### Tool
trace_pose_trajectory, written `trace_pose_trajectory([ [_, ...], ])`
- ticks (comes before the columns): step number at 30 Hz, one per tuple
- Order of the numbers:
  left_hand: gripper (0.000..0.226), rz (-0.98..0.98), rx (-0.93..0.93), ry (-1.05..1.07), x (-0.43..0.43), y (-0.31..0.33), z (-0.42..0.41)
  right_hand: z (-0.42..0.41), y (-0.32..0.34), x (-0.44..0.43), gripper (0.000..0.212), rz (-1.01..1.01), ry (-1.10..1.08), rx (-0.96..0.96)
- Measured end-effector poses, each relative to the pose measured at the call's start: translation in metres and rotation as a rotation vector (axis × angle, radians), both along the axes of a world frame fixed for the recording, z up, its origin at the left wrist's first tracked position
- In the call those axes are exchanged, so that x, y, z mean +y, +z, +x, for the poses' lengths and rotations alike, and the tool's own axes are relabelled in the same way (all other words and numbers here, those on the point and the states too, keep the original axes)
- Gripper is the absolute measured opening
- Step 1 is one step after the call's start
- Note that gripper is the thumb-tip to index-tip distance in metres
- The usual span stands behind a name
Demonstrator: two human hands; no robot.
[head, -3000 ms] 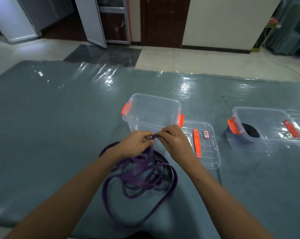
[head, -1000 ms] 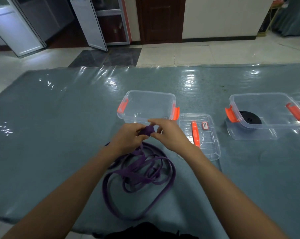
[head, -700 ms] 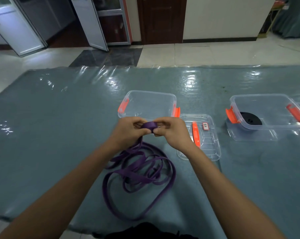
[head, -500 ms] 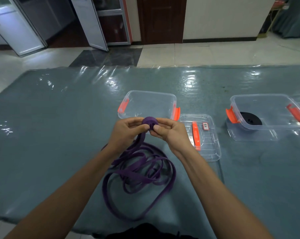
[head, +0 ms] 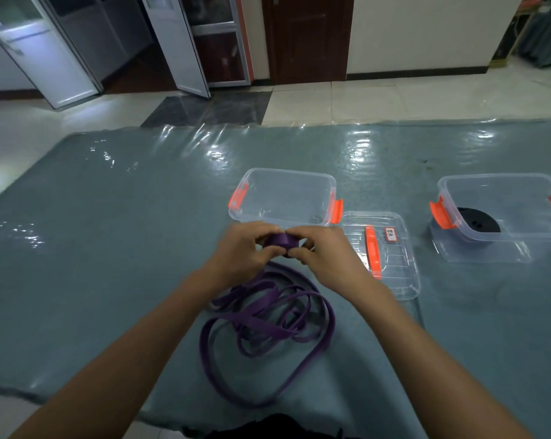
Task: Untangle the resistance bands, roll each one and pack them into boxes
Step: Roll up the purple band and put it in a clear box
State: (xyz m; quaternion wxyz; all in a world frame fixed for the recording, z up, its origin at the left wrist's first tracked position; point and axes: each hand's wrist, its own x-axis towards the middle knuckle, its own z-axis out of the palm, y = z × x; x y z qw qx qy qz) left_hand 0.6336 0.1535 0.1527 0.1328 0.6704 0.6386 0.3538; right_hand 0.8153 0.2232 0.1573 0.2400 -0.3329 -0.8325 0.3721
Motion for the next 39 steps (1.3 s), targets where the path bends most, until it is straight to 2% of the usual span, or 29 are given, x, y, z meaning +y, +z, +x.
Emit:
trace_pose_trajectory([
  [2,0.028,-0.014,-0.132,0.050,0.004,0.008,0.006,0.000,0.002,0.003,0.026,-0.139,-0.068,0.099],
  [5,0.034,0.015,-0.495,0.171,0.008,0.014,0.018,-0.001,0.004,0.002,0.026,-0.487,-0.169,0.439],
  [8,0.031,0.022,-0.741,0.173,0.009,0.012,0.027,-0.004,0.005,-0.003,0.028,-0.709,-0.215,0.718],
  [12,0.027,0.025,-0.868,0.165,0.007,0.012,0.034,-0.011,0.003,-0.010,0.027,-0.847,-0.192,0.897],
  [16,0.030,0.008,-0.832,0.152,0.005,0.015,0.032,-0.006,-0.002,-0.011,0.029,-0.951,-0.127,0.900],
  [18,0.031,-0.031,-0.764,0.125,0.005,0.016,0.027,0.000,0.000,-0.009,0.029,-0.908,-0.114,0.772],
  [20,0.028,-0.072,-0.677,0.106,0.004,0.017,0.021,0.007,0.003,-0.004,0.028,-0.679,-0.118,0.540],
  [23,0.024,-0.069,-0.317,0.098,0.004,0.017,0.009,0.013,0.009,0.003,0.039,-0.175,-0.132,0.144],
  [25,0.024,-0.042,-0.057,0.012,0.006,0.022,0.005,0.013,0.019,0.005,0.040,-0.019,-0.074,0.041],
  [26,0.024,-0.035,-0.009,-0.021,0.007,0.025,0.006,0.013,0.024,0.006,0.034,0.031,-0.036,0.032],
  [28,0.026,-0.015,-0.065,-0.002,0.010,0.034,0.011,0.013,0.030,0.008,0.024,0.068,-0.029,0.070],
  [29,0.027,-0.012,-0.180,0.032,0.010,0.038,0.013,0.013,0.031,0.008,0.022,0.035,-0.055,0.129],
  [31,0.026,-0.022,-0.466,0.062,0.010,0.045,0.017,0.013,0.033,0.009,0.024,-0.132,-0.122,0.313],
  [33,0.026,-0.014,-0.652,0.064,0.009,0.048,0.019,0.012,0.035,0.007,0.027,-0.328,-0.146,0.516],
  [36,0.026,0.020,-0.740,0.016,0.007,0.048,0.025,0.005,0.035,-0.002,0.027,-0.509,-0.145,0.718],
  [39,0.026,0.053,-0.694,0.031,0.005,0.043,0.026,0.002,0.030,-0.010,0.027,-0.579,-0.153,0.761],
])
